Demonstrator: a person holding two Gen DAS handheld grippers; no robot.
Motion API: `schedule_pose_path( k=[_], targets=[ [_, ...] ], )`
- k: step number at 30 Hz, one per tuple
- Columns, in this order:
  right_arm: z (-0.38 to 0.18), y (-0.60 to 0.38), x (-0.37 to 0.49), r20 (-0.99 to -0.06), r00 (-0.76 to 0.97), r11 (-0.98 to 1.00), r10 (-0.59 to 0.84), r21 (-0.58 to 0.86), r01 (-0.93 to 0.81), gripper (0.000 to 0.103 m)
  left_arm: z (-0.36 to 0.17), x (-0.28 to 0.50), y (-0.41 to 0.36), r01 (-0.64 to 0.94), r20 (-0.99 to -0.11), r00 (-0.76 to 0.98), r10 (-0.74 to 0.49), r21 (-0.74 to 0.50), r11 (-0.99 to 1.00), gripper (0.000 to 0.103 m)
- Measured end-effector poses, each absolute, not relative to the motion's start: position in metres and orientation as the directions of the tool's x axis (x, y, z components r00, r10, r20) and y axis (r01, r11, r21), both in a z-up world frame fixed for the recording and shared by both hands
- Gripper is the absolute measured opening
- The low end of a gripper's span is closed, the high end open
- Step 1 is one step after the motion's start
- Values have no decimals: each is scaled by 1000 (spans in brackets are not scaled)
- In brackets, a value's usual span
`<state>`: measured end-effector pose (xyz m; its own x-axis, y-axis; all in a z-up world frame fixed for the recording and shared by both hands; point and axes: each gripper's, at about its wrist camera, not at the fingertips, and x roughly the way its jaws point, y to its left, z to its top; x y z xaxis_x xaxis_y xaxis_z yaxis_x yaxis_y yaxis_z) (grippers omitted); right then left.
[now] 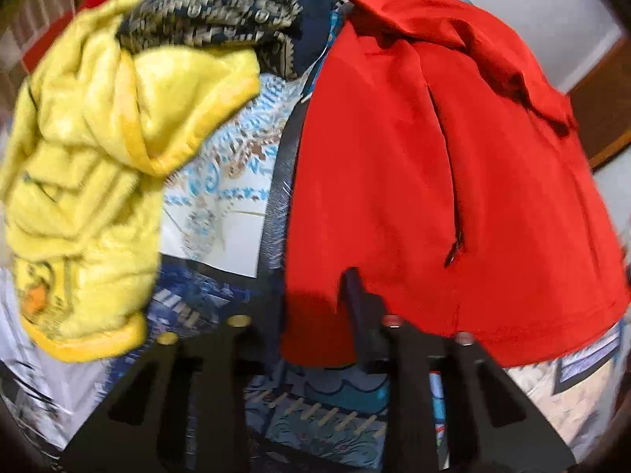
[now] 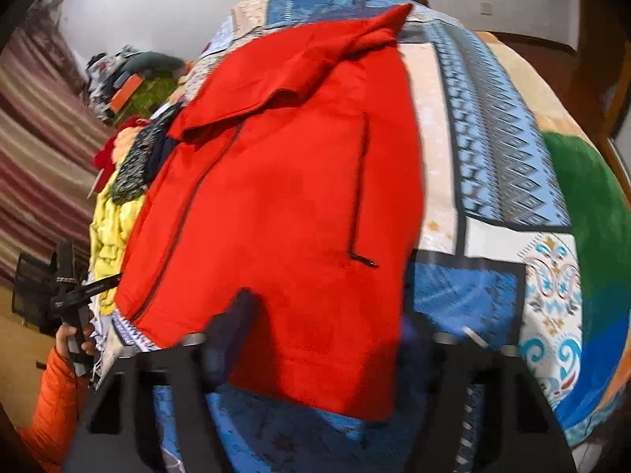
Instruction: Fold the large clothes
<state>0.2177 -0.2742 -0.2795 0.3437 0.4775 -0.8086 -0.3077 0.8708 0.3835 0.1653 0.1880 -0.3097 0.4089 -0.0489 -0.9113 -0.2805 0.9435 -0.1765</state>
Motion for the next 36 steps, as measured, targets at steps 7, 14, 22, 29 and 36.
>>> schedule_pose_path(
  k=[7,14,22,29,36],
  targets=[
    [-264,-264,226,-784,355,848,509,388,-361,10,-273,164,179,-217,-879,477,14,-103,971,3],
    [-223,-256,245,-725,413,823,551,388,-416,9,-194,195,197,-191,-779,626,-34,-195,962,3],
    [-175,-230,308,-685,491,831,538,334,-445,8,-127,271,211,-209,-672,740,18,-204,956,2],
    [-147,-214,414,-646,578,865,499,327,-381,8,-96,362,236,-286,-626,772,109,-188,940,0],
    [-197,-200,530,-721,571,919,393,292,-264,8,-133,460,256,-317,-687,714,133,-147,937,0]
  ],
)
